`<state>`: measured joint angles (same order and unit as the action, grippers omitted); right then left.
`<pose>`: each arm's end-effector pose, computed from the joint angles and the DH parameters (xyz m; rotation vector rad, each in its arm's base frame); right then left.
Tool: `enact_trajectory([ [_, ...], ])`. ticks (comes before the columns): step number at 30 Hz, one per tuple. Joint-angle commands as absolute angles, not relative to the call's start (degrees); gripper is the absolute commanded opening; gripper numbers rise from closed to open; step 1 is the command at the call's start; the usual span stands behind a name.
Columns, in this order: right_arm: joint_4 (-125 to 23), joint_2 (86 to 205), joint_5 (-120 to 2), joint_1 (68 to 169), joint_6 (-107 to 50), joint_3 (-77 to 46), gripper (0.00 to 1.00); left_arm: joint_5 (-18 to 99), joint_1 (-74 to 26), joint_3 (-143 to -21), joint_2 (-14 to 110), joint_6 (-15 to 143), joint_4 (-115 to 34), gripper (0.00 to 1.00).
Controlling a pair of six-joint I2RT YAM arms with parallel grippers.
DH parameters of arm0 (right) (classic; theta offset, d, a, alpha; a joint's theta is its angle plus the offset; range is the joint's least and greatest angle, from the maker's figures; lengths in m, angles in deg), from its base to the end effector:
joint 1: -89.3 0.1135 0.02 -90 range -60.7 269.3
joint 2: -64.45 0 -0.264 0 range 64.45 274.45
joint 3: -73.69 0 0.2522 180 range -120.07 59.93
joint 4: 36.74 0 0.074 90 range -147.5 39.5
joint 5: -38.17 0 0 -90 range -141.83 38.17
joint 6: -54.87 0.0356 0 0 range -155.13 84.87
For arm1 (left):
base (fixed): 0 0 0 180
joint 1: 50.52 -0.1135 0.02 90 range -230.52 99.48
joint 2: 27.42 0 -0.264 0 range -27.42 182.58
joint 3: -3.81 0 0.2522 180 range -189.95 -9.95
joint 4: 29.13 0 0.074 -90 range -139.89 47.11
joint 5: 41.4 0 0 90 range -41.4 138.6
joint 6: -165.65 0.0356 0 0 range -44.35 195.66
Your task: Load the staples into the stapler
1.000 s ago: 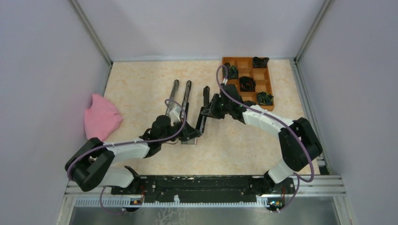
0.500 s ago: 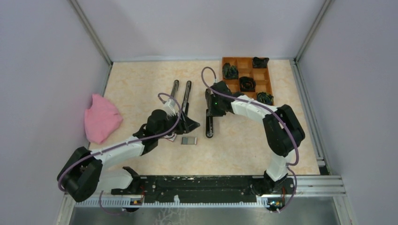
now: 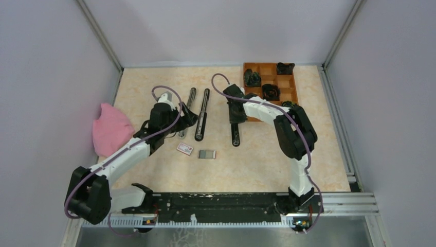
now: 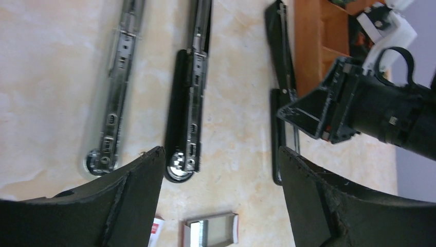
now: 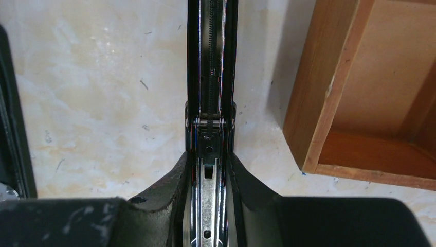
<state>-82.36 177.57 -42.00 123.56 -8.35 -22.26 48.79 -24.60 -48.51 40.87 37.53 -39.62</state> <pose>0.3460 0.2283 0.1848 -0.1176 2.6425 0.1291 0.2365 -0.1148 0.2406 -0.2258 2.0926 -0.6882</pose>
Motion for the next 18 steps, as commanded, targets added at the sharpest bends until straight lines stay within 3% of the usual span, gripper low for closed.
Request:
enact_trajectory([
  [1, -82.9, 179.3, -37.8, 123.5, -11.2, -27.4, 0.0, 53.3, -27.5, -50.8, 43.5, 39.7, -44.2, 0.86],
  [4, -82.9, 180.6, -37.1, 123.5, -12.4, -28.4, 0.08, 52.5, -29.6, -51.9, 46.2, 40.0, -44.1, 0.87],
  [12, -79.9, 174.8, -39.8, 123.5, -13.3, -24.6, 0.46, 47.8, -34.7, -55.9, 55.4, 40.6, -43.3, 0.89],
  [18, -75.8, 166.4, -41.7, 123.5, -13.2, -16.7, 0.58, 44.9, -36.1, -60.6, 63.4, 41.6, -44.7, 0.89],
])
